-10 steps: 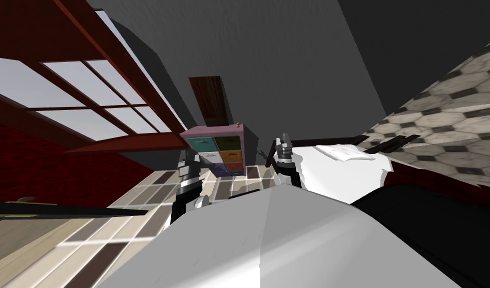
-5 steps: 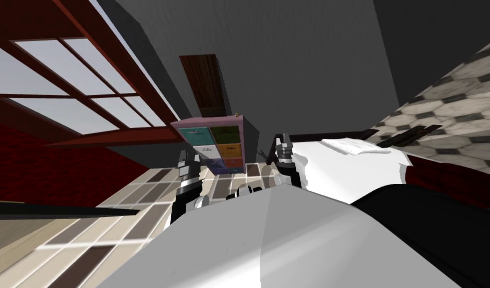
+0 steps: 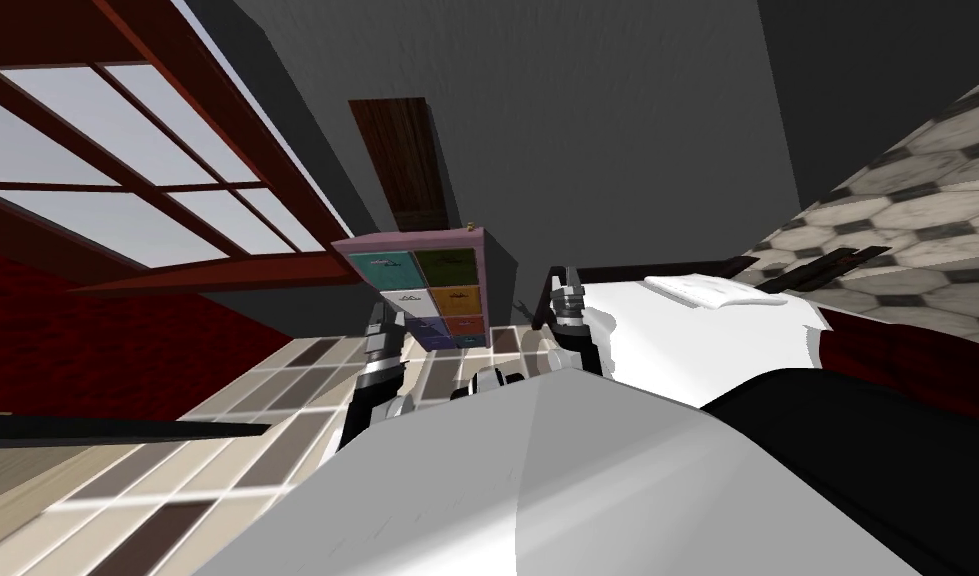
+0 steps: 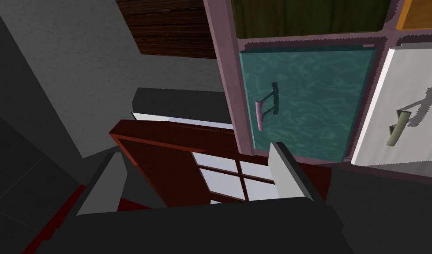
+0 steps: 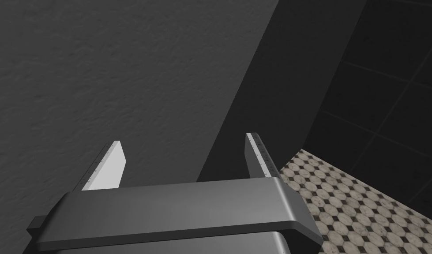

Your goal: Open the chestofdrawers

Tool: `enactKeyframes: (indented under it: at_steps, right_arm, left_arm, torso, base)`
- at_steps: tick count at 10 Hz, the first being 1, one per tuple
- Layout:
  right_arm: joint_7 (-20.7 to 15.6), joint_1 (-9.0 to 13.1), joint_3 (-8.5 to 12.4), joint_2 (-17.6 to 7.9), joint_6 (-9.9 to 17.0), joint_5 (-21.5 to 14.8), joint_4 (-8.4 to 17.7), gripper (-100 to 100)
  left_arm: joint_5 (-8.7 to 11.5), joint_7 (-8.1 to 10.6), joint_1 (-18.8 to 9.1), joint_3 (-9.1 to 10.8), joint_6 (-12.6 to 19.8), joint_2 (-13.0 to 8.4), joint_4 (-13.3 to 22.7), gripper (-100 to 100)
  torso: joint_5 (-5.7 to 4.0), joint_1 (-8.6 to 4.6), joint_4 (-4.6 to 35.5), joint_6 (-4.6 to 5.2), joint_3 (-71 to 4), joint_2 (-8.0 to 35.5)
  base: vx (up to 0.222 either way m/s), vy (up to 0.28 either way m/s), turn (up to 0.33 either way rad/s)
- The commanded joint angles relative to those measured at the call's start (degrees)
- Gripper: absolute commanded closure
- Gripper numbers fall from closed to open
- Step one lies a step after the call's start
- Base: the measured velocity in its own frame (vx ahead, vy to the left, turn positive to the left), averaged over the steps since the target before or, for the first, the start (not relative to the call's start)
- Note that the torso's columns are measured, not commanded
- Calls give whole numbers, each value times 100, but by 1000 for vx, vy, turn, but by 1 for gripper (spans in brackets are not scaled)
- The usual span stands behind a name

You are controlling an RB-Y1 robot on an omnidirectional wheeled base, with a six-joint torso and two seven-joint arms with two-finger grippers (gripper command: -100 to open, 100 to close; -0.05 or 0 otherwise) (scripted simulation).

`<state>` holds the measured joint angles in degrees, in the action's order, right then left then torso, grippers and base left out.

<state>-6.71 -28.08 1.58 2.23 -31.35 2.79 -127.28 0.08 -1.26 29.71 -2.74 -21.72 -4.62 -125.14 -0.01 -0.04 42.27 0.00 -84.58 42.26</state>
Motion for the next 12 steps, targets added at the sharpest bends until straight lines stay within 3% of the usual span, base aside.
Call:
enactKeyframes:
  at_steps: [1,3,4,12]
  right_arm:
    - [0,0,0,0,0,0,0,0]
    - [0,-1,0,0,0,0,0,0]
    - [0,-1,0,0,0,0,0,0]
    - [0,0,0,0,0,0,0,0]
  left_arm:
    - [-10,3,-98,-5,-67,-307,344,-100]
    - [-24,0,-200,-15,-152,-445,710,-100]
    - [-24,0,-200,-15,-152,-445,710,-100]
    - [-62,-9,-479,-43,-376,-591,1705,-100]
  torso:
    - [0,1,1,0,1,1]
    - [0,0,-1,0,-5,-7]
    - [0,0,-1,0,-3,-4]
    - [1,3,1,0,0,1]
  base:
    - [61,-33,-32]
    - [83,-48,-31]
    - [56,-38,-12]
    - [49,-30,-18]
